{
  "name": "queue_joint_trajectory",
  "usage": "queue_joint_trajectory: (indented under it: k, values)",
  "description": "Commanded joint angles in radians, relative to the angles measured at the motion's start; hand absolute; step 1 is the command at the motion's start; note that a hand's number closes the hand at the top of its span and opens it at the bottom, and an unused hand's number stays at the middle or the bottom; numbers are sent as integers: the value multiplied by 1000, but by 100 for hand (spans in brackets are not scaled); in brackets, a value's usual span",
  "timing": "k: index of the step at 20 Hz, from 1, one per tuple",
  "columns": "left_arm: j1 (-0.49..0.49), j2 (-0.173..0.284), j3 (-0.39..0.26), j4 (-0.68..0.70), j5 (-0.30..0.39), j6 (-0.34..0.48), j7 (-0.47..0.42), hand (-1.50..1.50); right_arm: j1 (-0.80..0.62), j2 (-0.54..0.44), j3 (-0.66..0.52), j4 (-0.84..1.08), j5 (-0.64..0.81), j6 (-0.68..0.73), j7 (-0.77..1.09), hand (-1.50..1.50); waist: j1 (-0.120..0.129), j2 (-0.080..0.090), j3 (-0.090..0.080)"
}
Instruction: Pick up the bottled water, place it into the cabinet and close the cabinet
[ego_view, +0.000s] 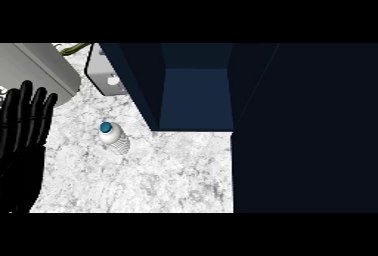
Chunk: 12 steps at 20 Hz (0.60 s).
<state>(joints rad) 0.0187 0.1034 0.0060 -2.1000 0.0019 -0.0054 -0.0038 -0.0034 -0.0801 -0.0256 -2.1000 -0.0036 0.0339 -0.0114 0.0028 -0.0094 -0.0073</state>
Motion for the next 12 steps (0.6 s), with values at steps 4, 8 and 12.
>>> queue_joint_trajectory:
  k: [4, 8, 12]
  values:
    - [-119, -2, -73, 39, 11, -51, 46, -150, 61, 0, 50, -107, 46, 15, 14, -150, -12, 9, 7]
    - [18, -100, -89, 165, 184, 25, 168, -150, 169, 77, 114, -63, -188, 10, 149, -150, -22, 24, 8]
    - [38, -102, -75, 111, 262, 37, 270, -150, 285, 79, 149, -139, -265, 30, 192, -150, -13, 6, 8]
